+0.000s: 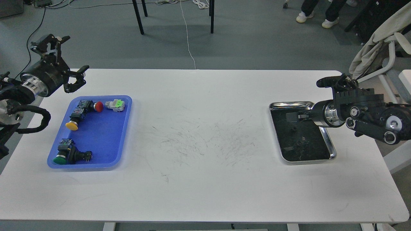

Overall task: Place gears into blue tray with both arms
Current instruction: 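Move the right gripper down over the dark metal tray, then grasp the small black part in the metal tray with the right gripper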

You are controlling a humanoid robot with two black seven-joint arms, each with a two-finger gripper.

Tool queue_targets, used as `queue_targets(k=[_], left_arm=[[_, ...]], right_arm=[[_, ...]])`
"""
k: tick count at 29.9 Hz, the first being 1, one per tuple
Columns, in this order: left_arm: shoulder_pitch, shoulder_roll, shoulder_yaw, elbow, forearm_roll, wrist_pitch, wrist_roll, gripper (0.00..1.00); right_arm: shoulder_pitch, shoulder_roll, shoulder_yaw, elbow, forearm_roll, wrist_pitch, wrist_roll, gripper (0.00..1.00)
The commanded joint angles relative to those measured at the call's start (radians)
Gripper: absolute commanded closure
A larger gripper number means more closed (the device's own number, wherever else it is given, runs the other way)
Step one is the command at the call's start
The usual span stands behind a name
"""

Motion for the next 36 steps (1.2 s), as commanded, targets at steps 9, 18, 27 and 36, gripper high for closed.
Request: queue_targets(k=[9, 18, 27, 36], left_arm=[[0.001, -0.001, 0.000, 0.002, -0.001, 0.000, 0.000, 0.01], [0.001, 0.000, 0.000, 0.002, -0.001, 0.001, 0.000, 0.01], [0.002, 0.000, 0.000, 0.002, 0.000, 0.001, 0.000, 0.01], [0.008, 0.002, 0.000, 0.002, -0.001, 0.001, -0.001, 0.01]], right_arm=[[-0.036, 0.030, -0.006, -0.040, -0.003, 0.000, 0.016, 0.17], [-0.048, 0.067, -0.006, -0.077, -0.003, 0.000, 0.022, 0.23], [-0.056, 0.075, -0.021, -0.082, -0.014, 0.002, 0.051, 0.31], [-0.056, 0.073, -0.043, -0.082, -0.026, 0.003, 0.075, 0.53]])
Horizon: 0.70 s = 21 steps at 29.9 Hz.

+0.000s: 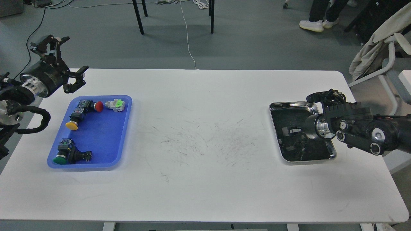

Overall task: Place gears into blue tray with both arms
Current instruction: 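Grasp the small black part in the metal tray with the right gripper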

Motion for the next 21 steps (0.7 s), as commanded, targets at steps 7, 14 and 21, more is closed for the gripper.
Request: queue_targets(k=[7, 14, 21], left_arm=[[0.002, 0.001, 0.000, 0.000, 0.001, 0.000, 0.001, 0.01], [0.002, 0.003, 0.000, 0.000, 0.002, 0.002, 0.001, 0.01], [0.002, 0.003, 0.000, -0.002, 0.002, 0.005, 0.003, 0.01]], right_arm=[[0.000, 0.000, -0.002, 0.002, -0.046, 0.003, 0.007, 0.75], [0.011, -0.003, -0.002, 0.002, -0.047, 0.004, 0.010, 0.86], [0.037, -0.006, -0.002, 0.002, -0.047, 0.004, 0.021, 0.93]])
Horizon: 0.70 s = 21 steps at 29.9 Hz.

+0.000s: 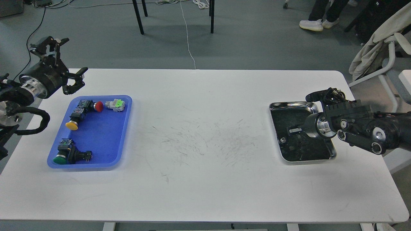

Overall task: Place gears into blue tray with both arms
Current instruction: 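Grasp the small black part in the metal tray with the right gripper, then carry the black part toward the table center and lower it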

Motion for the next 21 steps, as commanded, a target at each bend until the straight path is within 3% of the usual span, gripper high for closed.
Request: queue_targets(k=[1, 13, 21], left_arm=[[0.000, 0.000, 0.000, 0.000, 0.000, 0.001, 0.000, 0.01], [-0.002, 0.011, 0.000, -0.004, 0.000, -0.002, 0.002, 0.01], [-0.002, 0.041, -0.002, -0.008, -0.002, -0.002, 0.002, 0.01]], right_arm=[[0.019, -0.002, 0.001, 0.000, 0.001, -0.001, 0.006, 0.94], [0.085, 0.016, 0.029, -0.001, 0.001, -0.024, 0.007, 0.99], [0.128, 0.119, 0.087, 0.007, 0.001, -0.144, 0.007, 0.99]])
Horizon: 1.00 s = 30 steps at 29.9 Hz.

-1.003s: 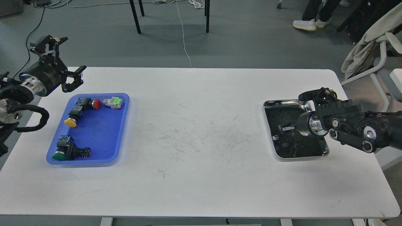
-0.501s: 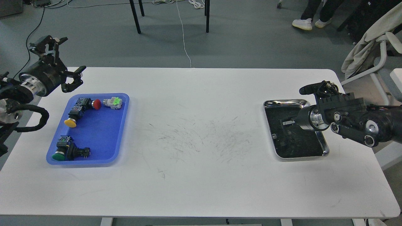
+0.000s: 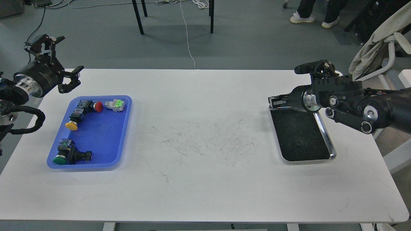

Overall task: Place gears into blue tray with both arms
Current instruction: 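Carry the black part toward the table center and lower it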

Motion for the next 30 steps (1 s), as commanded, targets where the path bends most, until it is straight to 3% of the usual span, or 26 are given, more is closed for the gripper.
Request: queue_targets(k=[1, 8, 16, 22, 30], left_arm=[[0.000, 0.013, 0.000, -0.002, -0.001, 0.000, 0.000, 0.01], [0.000, 0.039, 0.000, -0.005, -0.001, -0.001, 0.003, 0.01], [0.002, 0.073, 0.000, -0.022, -0.001, -0.001, 0.005, 0.01], [0.003, 0.096, 0.001, -0.032, -0.002, -0.001, 0.005, 0.01], [0.008, 0.122, 0.001, -0.055, -0.002, 0.000, 0.005, 0.01]], right_arm=[[0.013, 0.049, 0.006, 0.004, 0.000, -0.056, 0.001, 0.99], [0.024, 0.156, 0.006, 0.009, -0.002, -0.095, 0.030, 0.99], [0.024, 0.243, 0.005, 0.104, -0.014, -0.225, 0.129, 0.99], [-0.005, 0.285, 0.005, 0.150, -0.144, -0.260, 0.199, 0.99], [-0.070, 0.363, -0.008, 0.133, -0.233, -0.274, 0.227, 0.99]])
